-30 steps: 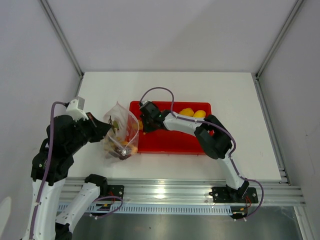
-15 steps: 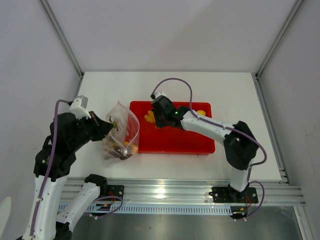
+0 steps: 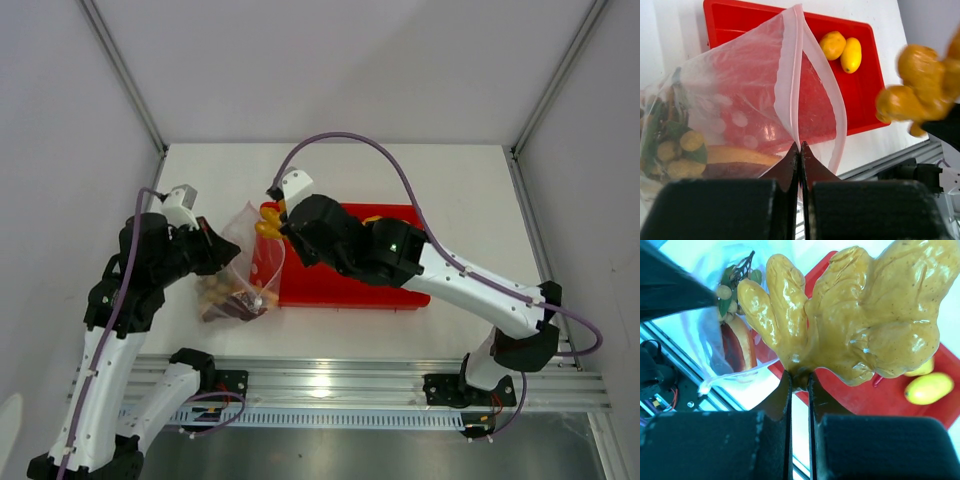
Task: Place the food in the zip-top bag and seal the zipper
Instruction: Place the fake vegetable in the zipper food storage bag.
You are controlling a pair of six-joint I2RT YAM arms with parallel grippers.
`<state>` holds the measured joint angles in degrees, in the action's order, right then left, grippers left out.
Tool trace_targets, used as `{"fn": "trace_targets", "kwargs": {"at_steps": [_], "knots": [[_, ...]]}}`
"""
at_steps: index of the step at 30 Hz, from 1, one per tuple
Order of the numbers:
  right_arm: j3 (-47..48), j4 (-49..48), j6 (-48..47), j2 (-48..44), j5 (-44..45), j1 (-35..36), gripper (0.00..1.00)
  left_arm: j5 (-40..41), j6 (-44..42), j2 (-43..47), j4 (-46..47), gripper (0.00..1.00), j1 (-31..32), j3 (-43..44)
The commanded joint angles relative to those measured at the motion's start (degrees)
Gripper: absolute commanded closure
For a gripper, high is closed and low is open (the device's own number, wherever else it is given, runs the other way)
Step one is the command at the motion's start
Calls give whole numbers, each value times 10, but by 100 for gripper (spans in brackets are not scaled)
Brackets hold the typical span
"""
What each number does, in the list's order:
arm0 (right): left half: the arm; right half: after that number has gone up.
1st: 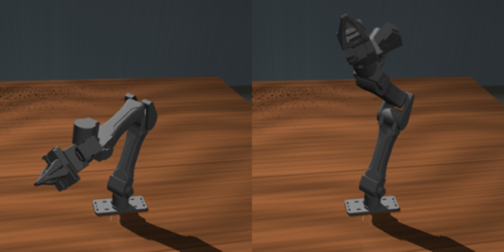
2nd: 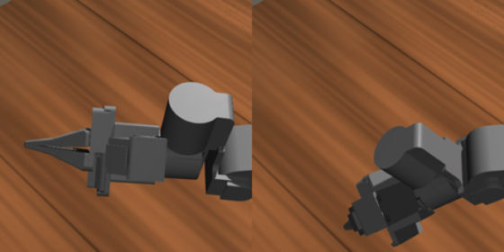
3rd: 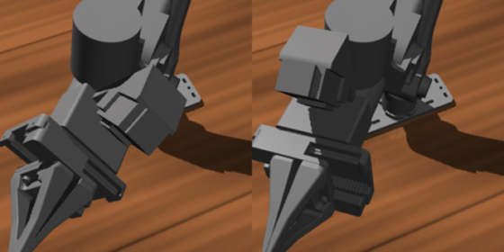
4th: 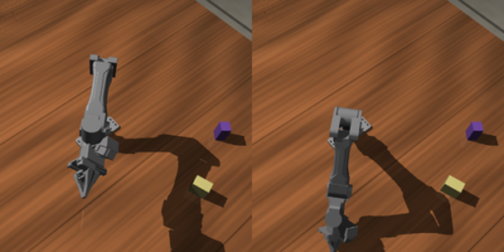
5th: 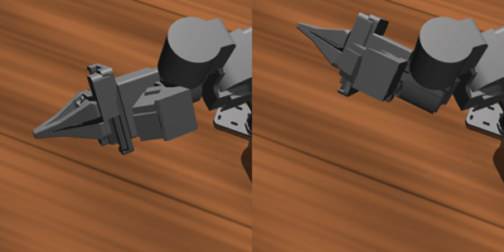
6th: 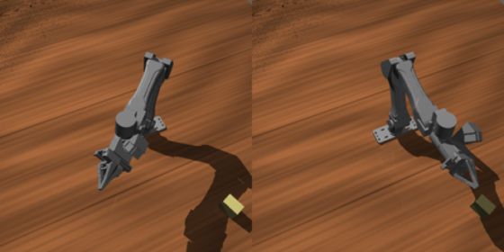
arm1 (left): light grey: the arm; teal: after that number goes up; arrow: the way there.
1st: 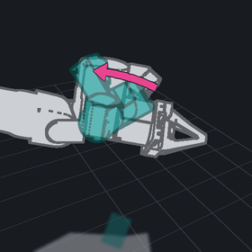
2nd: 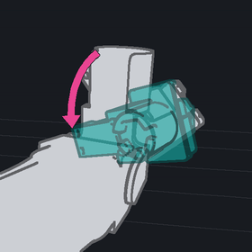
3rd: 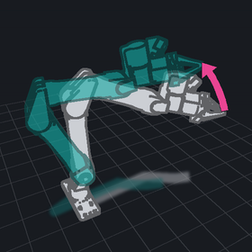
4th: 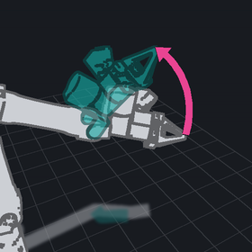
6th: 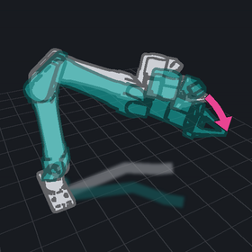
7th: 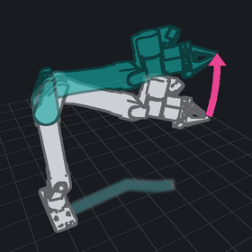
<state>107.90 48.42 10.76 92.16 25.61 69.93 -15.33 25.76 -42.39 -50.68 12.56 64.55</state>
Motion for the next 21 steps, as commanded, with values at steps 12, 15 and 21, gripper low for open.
{"fn": "trace_targets", "kwargs": {"at_steps": [12,15,21], "knots": [[131,197,-59,134,22,61,100,-59,-21,-22,43,99,-5,-10],[158,199,-67,159,3,62,100,-66,-17,-16,47,99,-5,-19],[202,180,-58,185,-41,45,100,-96,-6,-6,60,99,-5,-35]]}}
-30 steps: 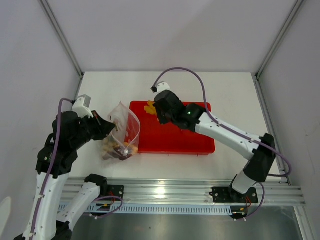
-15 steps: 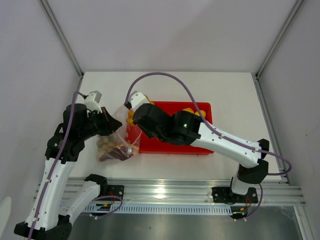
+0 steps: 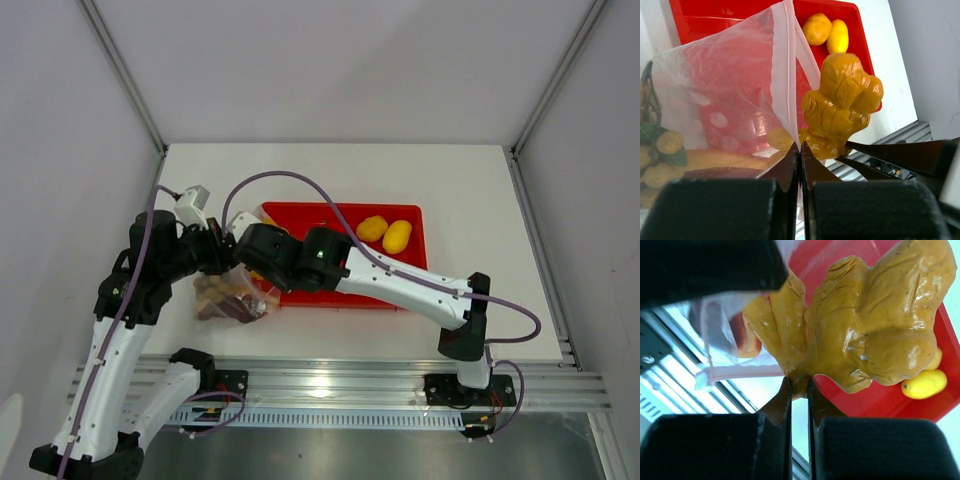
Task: Place the food in the zip-top bag and seal the zipper
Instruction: Place the fake vegetable in the zipper food storage bag.
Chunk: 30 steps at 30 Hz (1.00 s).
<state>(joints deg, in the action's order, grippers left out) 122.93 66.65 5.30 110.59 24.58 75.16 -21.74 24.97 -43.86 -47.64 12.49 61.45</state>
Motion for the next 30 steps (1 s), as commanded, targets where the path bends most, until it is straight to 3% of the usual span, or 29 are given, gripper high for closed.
{"fn": "trace_targets", "kwargs": {"at_steps": [1,3,5,7,21,30], "knots": [[54,-6,-1,2,-42,-13,98,-34,1,10,28,99,-5,-5],[55,-19,3,-3,-66,-20,88,-41,-2,15,29,99,-5,-7],[56,-28,11,-4,-132,-40,85,-49,-2,19,34,99,-4,-11],[48,-37,21,-5,-199,-63,87,-55,0,29,41,99,-5,-18],[52,-36,98,4,-406,-91,88,-66,15,43,66,99,-5,-27],[31,-78,83,19,-368,-104,82,-75,18,56,59,99,-5,-27]]}}
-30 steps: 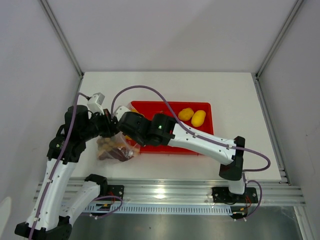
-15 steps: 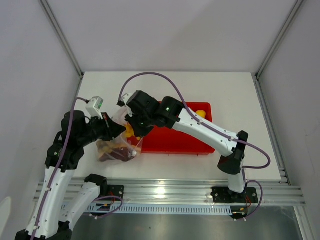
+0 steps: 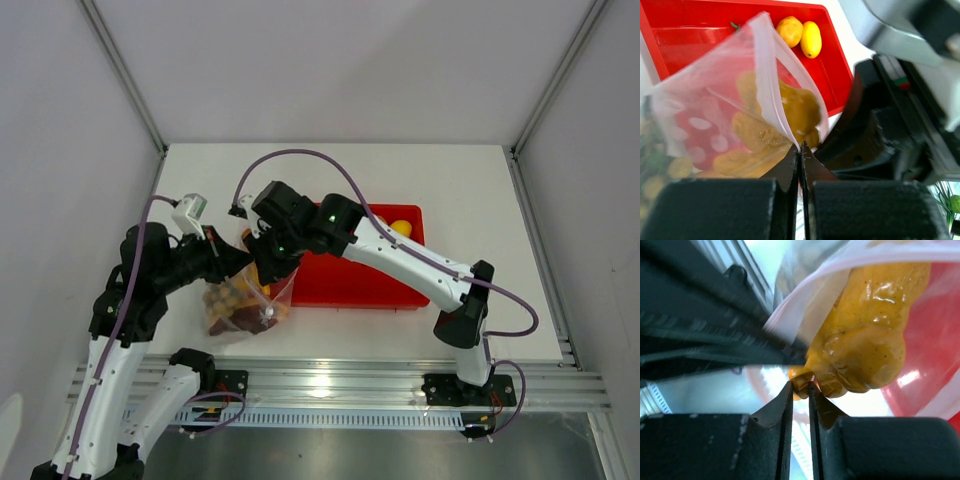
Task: Place the food in the zip-top bag and seal the zipper
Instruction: Place the fake vegetable in the zipper food storage bag.
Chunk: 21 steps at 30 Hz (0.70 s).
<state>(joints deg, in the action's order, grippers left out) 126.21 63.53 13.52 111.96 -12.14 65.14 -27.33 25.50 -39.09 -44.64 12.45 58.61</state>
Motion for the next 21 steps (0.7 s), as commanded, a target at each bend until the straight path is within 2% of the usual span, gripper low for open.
{"fn": "trace_targets", "kwargs": {"at_steps": [1,4,8,10,14,17,21], "knots": [[-22,-61,1,5,4,-4,82,-18,13,12,26,99,-4,4],[-60,-129,3,4,14,-5,83,-17,13,14,19,99,-4,16],[-110,-199,12,-3,8,-14,80,-14,17,18,13,99,-4,31],[-124,-228,33,-2,-1,-22,70,-14,25,21,15,99,-4,34],[-161,-260,40,-29,19,-21,58,-11,25,22,12,99,-4,39],[-177,-278,38,-75,31,-23,53,-4,22,22,9,99,-4,36],[-177,-259,32,-139,104,-33,53,14,18,22,9,99,-4,29]]}}
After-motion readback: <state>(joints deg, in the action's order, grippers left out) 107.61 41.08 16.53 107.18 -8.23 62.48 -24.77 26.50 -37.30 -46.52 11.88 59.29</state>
